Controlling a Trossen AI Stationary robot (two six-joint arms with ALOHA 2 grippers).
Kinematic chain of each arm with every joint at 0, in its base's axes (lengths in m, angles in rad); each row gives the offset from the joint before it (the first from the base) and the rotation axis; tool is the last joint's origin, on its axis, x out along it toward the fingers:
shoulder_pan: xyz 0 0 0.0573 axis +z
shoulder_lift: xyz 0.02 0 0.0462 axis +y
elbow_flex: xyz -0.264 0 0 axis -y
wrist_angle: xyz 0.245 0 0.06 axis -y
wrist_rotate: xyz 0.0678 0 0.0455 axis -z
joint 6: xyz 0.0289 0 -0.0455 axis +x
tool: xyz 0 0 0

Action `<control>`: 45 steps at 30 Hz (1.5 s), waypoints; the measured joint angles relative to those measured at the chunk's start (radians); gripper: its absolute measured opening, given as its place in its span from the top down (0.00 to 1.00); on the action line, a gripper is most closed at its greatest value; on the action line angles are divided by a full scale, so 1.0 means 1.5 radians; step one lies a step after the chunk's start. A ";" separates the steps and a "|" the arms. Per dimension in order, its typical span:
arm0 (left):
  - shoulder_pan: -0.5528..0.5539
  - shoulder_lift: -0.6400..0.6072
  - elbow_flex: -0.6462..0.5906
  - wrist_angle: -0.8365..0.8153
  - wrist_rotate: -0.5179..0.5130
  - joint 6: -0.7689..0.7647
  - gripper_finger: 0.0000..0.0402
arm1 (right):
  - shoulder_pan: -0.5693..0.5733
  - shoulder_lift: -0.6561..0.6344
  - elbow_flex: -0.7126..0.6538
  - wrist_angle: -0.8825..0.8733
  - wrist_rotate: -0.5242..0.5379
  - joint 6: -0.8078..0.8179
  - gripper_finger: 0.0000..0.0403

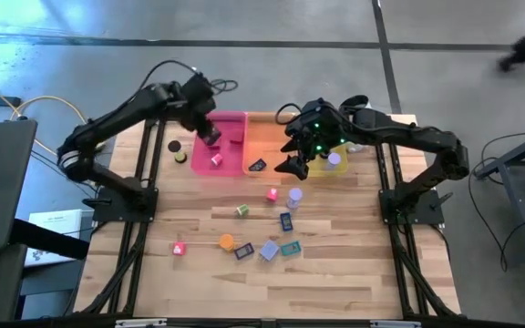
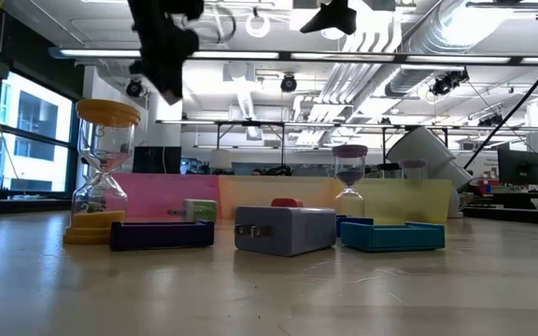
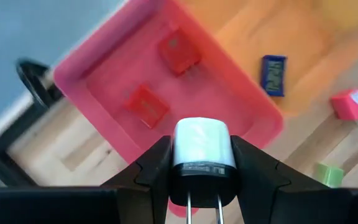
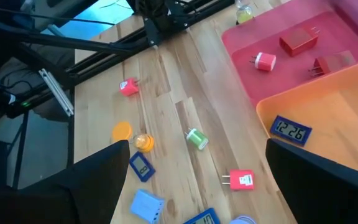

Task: Pick & Place Office items
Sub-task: Put the white charger adapter into the pink bin

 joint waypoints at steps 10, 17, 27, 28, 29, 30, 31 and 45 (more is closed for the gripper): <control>0.088 0.184 0.000 0.030 0.075 -0.007 0.68 | 0.000 0.000 0.000 -0.013 0.040 -0.005 0.09; 0.125 0.241 0.000 0.089 0.076 -0.027 0.68 | 0.000 0.000 0.000 -0.029 0.041 -0.006 0.09; 0.190 0.250 0.000 0.140 0.062 -0.090 0.68 | 0.000 0.001 0.000 -0.039 0.066 -0.019 0.09; 0.196 0.251 0.000 0.140 0.065 -0.091 0.68 | 0.000 0.001 0.000 -0.041 0.070 -0.018 0.09; 0.200 0.254 0.000 0.139 0.072 -0.093 0.68 | 0.000 0.001 0.000 -0.043 0.070 -0.019 0.09; 0.205 0.259 0.000 0.139 0.082 -0.101 0.68 | 0.000 0.001 0.000 -0.043 0.070 -0.019 0.09; 0.212 0.263 0.000 0.136 0.096 -0.114 0.68 | 0.000 0.001 0.000 -0.043 0.070 -0.019 0.09; 0.224 0.334 0.000 0.149 0.088 -0.183 0.68 | 0.000 0.001 0.000 -0.047 0.070 -0.031 0.09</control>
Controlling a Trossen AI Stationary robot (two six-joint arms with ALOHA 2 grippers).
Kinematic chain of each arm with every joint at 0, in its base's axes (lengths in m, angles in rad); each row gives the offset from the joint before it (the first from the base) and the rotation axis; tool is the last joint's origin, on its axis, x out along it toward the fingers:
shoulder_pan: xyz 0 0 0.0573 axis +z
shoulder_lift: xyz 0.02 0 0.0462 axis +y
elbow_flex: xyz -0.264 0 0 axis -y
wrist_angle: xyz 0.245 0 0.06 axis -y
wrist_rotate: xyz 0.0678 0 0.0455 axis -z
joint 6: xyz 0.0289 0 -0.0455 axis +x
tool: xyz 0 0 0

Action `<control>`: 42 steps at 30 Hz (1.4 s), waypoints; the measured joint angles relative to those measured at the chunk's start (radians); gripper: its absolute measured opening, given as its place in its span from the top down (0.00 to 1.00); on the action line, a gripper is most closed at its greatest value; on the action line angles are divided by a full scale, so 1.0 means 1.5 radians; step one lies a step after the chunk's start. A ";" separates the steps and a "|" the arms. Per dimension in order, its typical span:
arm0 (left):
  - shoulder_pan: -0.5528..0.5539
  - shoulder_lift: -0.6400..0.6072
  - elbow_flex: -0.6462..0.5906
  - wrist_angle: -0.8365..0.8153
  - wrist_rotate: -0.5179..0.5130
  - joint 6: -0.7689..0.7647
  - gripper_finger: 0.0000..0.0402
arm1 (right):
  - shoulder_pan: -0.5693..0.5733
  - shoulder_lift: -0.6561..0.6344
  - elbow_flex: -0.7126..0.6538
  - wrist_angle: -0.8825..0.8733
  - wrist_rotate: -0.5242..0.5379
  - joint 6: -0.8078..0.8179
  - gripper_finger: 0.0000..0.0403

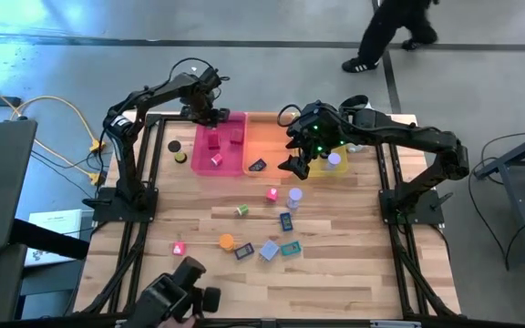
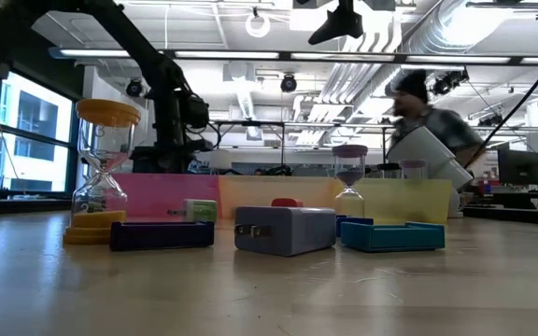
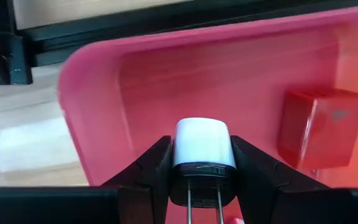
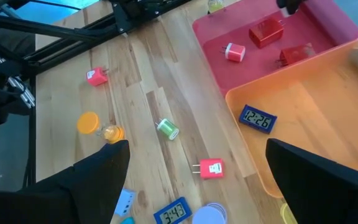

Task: Pick & Place Office items
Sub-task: Put the white charger adapter into the pink bin

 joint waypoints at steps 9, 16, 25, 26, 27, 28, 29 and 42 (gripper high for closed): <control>0.001 0.003 0.000 0.025 -0.015 -0.023 0.68 | 0.000 0.000 0.000 -0.001 0.001 0.000 0.09; 0.005 0.031 0.000 0.015 0.003 -0.023 0.68 | 0.000 0.000 0.000 0.001 0.021 0.000 0.09; 0.005 0.047 0.000 0.017 0.004 -0.018 0.68 | 0.000 0.000 0.000 0.002 0.022 0.000 0.09; 0.005 0.047 0.000 0.017 0.005 -0.017 0.68 | 0.000 0.000 0.000 0.002 0.023 0.000 0.09; 0.005 0.047 0.000 0.018 0.006 -0.017 0.68 | 0.000 0.000 0.000 0.002 0.023 0.000 0.09; 0.005 0.047 0.000 0.019 0.008 -0.017 0.67 | 0.000 0.000 0.000 0.002 0.023 0.000 0.09; 0.005 0.047 0.000 0.019 0.008 -0.017 0.66 | 0.000 0.000 0.000 0.002 0.023 0.000 0.09; 0.005 0.047 0.000 0.018 0.036 -0.007 0.60 | 0.000 0.000 0.000 0.002 0.023 -0.004 0.09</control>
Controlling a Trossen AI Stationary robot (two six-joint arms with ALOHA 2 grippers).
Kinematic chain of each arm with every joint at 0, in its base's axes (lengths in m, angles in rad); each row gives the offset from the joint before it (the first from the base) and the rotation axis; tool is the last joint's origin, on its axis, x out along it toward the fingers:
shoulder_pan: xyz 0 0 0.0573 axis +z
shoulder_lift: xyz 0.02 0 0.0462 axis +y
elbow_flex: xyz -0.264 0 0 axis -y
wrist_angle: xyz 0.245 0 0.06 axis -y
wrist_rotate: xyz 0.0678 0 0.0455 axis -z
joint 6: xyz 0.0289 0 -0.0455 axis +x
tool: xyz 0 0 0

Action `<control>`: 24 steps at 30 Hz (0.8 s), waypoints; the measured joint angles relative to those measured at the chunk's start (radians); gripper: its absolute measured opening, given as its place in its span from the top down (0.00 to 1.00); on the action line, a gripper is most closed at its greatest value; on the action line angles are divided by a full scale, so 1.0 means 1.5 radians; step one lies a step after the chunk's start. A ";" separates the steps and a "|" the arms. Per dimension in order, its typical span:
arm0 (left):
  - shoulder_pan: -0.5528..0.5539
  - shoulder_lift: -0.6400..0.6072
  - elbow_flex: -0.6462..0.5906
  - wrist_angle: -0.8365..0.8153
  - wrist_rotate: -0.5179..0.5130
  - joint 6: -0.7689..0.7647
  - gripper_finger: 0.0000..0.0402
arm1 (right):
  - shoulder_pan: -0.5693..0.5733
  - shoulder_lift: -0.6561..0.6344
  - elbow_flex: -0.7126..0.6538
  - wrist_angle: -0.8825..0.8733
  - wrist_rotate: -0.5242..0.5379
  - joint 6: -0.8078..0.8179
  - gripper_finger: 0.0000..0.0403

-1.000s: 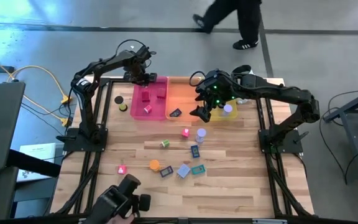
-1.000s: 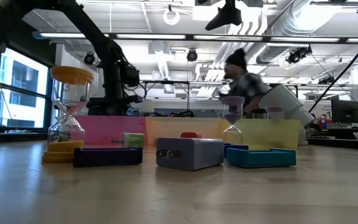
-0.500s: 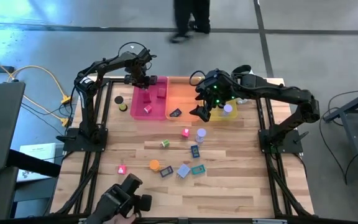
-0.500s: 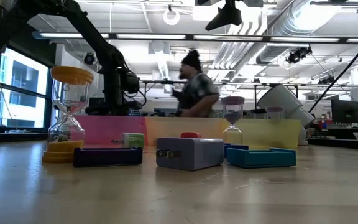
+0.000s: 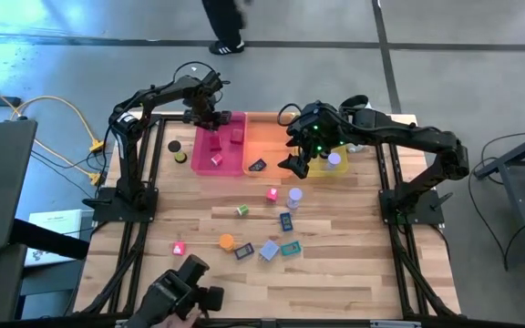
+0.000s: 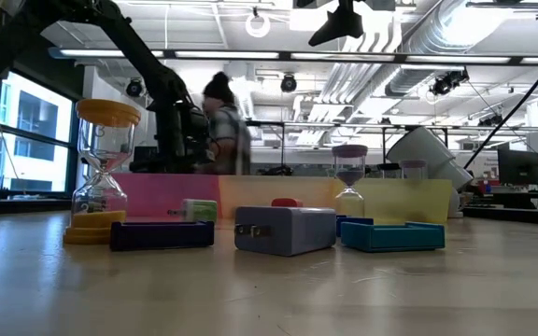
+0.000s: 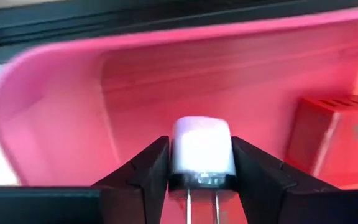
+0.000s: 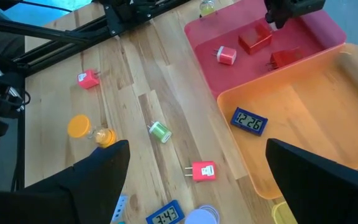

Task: Pick & Place Office items
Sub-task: Put the white charger adapter into the pink bin, then put the light blue digital clock into the orange bin

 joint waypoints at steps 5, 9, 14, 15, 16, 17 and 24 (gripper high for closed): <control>0.000 0.000 0.000 0.000 0.013 0.031 0.60 | 0.000 0.000 0.000 0.000 0.000 0.001 0.09; 0.000 0.000 0.000 0.000 0.008 0.035 0.60 | 0.000 0.000 0.000 0.000 0.000 0.002 0.09; 0.000 0.000 0.000 0.000 0.009 0.059 0.60 | 0.000 0.000 0.000 0.000 0.000 0.002 0.09; 0.000 0.000 -0.001 0.000 0.016 0.064 0.60 | 0.000 0.000 0.000 0.000 0.000 0.006 0.09; 0.000 0.000 0.000 0.000 0.028 0.065 0.60 | 0.000 0.000 0.000 0.000 0.000 0.009 0.09; 0.000 0.000 0.000 0.000 0.039 0.065 0.60 | 0.000 0.000 0.000 0.000 0.000 0.012 0.09; 0.002 -0.037 0.000 -0.031 0.043 0.135 0.60 | 0.000 0.000 0.000 0.001 0.000 0.012 0.09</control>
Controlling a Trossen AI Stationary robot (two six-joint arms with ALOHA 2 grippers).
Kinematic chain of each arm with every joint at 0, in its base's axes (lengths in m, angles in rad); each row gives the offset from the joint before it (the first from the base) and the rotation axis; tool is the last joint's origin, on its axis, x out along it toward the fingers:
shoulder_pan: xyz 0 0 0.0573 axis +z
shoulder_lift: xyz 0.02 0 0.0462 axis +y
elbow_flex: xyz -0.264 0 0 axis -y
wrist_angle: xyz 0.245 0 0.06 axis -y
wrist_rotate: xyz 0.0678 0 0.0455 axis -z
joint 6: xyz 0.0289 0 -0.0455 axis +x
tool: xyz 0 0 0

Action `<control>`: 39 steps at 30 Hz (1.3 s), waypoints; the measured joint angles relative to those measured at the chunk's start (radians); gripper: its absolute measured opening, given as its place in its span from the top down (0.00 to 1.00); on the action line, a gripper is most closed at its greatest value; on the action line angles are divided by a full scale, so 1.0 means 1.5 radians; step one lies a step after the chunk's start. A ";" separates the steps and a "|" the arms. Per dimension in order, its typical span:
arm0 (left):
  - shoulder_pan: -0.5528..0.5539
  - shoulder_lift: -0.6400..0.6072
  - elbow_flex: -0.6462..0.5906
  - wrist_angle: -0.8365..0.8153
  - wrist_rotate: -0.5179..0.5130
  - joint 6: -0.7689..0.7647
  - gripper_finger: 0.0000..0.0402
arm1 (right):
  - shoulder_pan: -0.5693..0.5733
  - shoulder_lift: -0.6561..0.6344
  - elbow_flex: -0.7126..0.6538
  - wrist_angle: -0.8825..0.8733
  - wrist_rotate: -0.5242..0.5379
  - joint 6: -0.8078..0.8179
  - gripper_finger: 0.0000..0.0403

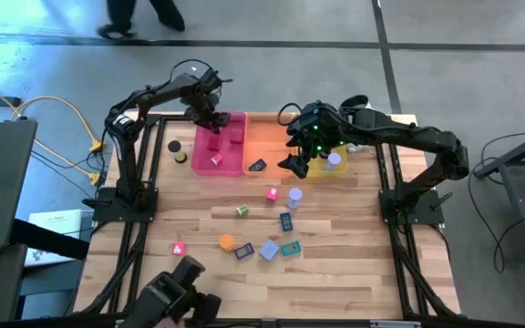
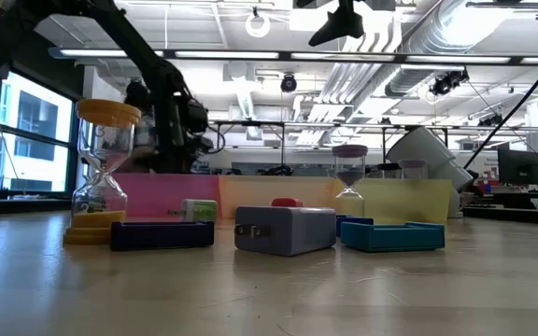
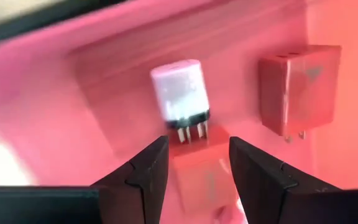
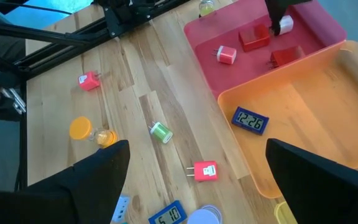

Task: Pick & Place Office items
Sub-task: Put the light blue digital clock into the orange bin

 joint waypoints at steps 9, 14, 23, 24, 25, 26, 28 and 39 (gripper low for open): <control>-0.004 -0.123 0.001 -0.025 -0.060 0.016 0.60 | 0.010 0.000 0.000 0.000 0.000 -0.008 0.09; -0.032 -0.211 0.001 -0.067 -0.060 0.023 0.60 | 0.023 0.000 0.000 0.000 0.000 -0.012 0.09; -0.181 -0.396 0.001 -0.124 -0.060 0.030 0.60 | 0.068 -0.008 0.000 0.000 0.024 -0.011 0.09; -0.203 -0.412 0.001 -0.129 -0.059 0.017 0.60 | 0.076 -0.009 0.000 0.000 0.030 -0.010 0.09; -0.225 -0.429 0.001 -0.133 -0.059 0.002 0.60 | 0.081 -0.012 0.000 -0.001 0.033 -0.010 0.09; -0.247 -0.444 0.001 -0.136 -0.059 -0.013 0.60 | 0.085 -0.014 0.000 -0.003 0.035 -0.010 0.09; -0.290 -0.469 0.001 -0.137 -0.059 -0.050 0.60 | 0.096 -0.016 0.000 -0.004 0.035 -0.009 0.09; -0.508 -0.505 0.001 -0.162 -0.145 -0.146 0.52 | 0.163 -0.018 0.000 -0.011 0.046 0.013 0.09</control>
